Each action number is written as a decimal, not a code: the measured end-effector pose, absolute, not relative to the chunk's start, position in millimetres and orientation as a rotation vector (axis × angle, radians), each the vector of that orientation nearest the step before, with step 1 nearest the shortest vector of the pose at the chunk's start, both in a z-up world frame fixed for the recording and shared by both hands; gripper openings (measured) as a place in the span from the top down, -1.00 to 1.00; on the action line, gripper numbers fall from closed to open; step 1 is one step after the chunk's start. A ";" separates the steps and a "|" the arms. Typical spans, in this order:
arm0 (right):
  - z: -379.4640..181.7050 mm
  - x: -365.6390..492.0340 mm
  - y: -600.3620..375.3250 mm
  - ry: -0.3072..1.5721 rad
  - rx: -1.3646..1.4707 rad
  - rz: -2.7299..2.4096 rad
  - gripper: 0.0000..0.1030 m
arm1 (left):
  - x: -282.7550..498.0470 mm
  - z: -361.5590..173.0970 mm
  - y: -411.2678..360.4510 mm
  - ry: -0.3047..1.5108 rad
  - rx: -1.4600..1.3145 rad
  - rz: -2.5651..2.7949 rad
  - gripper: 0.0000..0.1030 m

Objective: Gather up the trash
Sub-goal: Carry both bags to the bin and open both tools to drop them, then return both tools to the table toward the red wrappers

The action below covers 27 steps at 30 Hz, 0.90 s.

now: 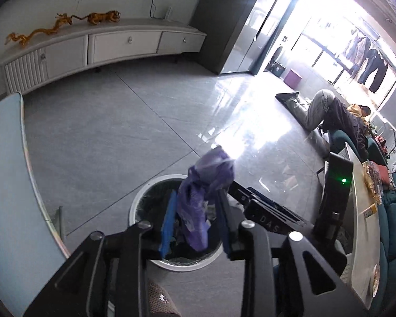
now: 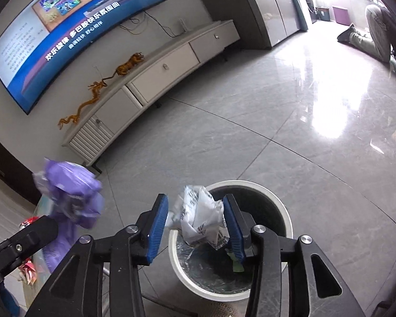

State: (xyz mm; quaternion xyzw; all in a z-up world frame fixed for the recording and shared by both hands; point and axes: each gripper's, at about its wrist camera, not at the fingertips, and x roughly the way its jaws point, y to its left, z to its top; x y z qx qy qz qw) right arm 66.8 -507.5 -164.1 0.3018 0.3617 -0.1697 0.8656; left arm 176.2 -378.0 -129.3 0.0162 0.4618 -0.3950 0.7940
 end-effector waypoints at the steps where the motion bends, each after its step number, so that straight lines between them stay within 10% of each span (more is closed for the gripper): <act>1: -169.2 66.5 -512.4 0.766 0.642 -0.369 0.05 | 178.1 -134.6 -382.5 1.006 0.029 -0.855 0.13; 27: -82.9 64.4 -425.4 0.675 0.518 -0.215 -0.15 | 142.1 -37.0 -224.5 0.729 -0.035 -0.574 0.05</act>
